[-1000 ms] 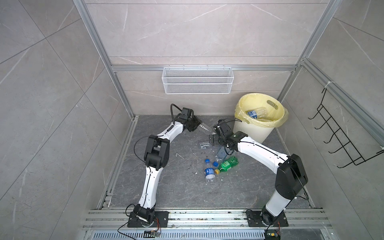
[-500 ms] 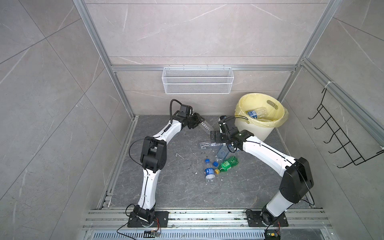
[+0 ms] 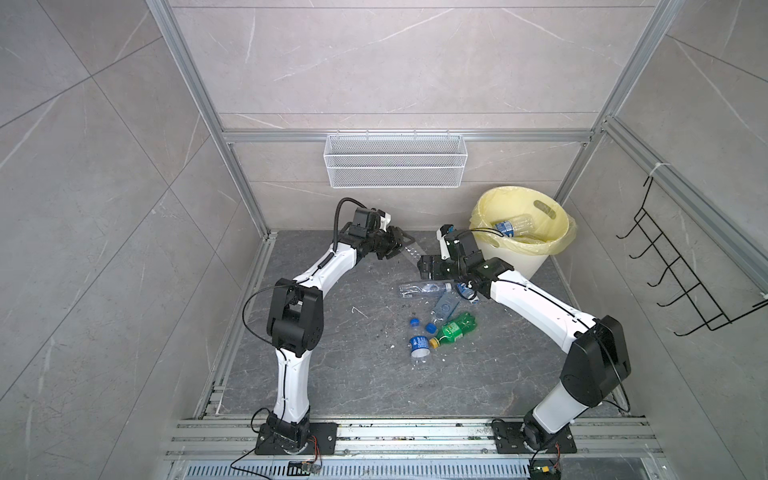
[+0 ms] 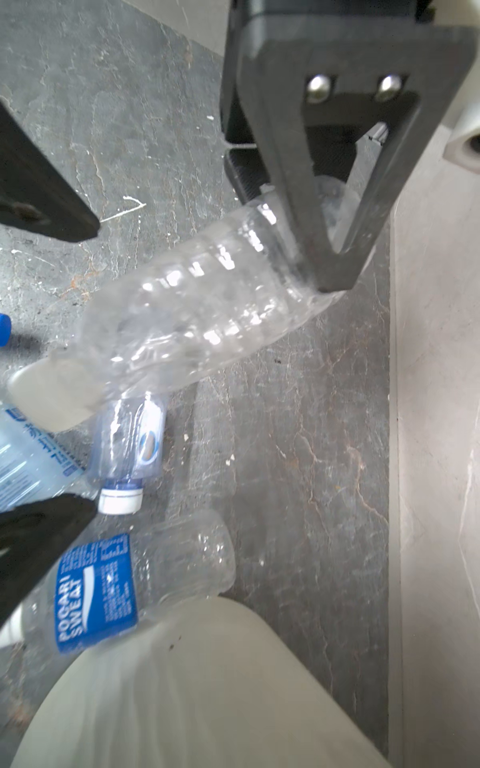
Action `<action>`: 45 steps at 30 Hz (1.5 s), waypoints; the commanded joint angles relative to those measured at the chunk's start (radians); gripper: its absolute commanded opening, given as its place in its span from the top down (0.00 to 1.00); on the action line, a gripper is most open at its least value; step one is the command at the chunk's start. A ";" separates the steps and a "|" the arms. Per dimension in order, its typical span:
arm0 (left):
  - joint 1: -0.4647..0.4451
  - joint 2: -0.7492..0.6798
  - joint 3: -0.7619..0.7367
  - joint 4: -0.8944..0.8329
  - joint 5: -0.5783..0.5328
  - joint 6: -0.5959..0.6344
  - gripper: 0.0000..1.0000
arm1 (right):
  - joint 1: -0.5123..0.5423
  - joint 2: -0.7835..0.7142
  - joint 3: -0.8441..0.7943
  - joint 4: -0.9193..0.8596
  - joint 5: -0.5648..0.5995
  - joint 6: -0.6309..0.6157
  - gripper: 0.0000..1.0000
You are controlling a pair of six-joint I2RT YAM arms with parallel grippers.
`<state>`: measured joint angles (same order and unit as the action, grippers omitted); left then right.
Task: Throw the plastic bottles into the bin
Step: 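Raise the clear bottle toward the right gripper while the right gripper grasps it, then carry the clear bottle over the bin with the right gripper and release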
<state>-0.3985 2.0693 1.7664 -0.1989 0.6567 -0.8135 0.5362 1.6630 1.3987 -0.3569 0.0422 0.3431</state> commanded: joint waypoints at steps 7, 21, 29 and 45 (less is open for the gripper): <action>0.001 -0.079 -0.043 0.114 0.134 -0.049 0.55 | 0.002 0.039 -0.008 0.067 -0.063 -0.024 0.07; -0.013 -0.083 -0.071 0.226 0.164 -0.131 0.55 | 0.002 0.056 -0.026 0.091 -0.076 -0.032 0.26; -0.017 -0.076 -0.073 0.234 0.154 -0.145 0.46 | 0.002 0.031 -0.034 0.084 -0.050 -0.036 0.45; -0.007 -0.098 0.000 0.115 0.085 -0.073 0.07 | -0.001 -0.033 -0.056 0.066 -0.009 -0.025 0.56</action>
<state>-0.4099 2.0453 1.7123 -0.0475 0.7578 -0.9318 0.5396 1.6764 1.3479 -0.2871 0.0044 0.3027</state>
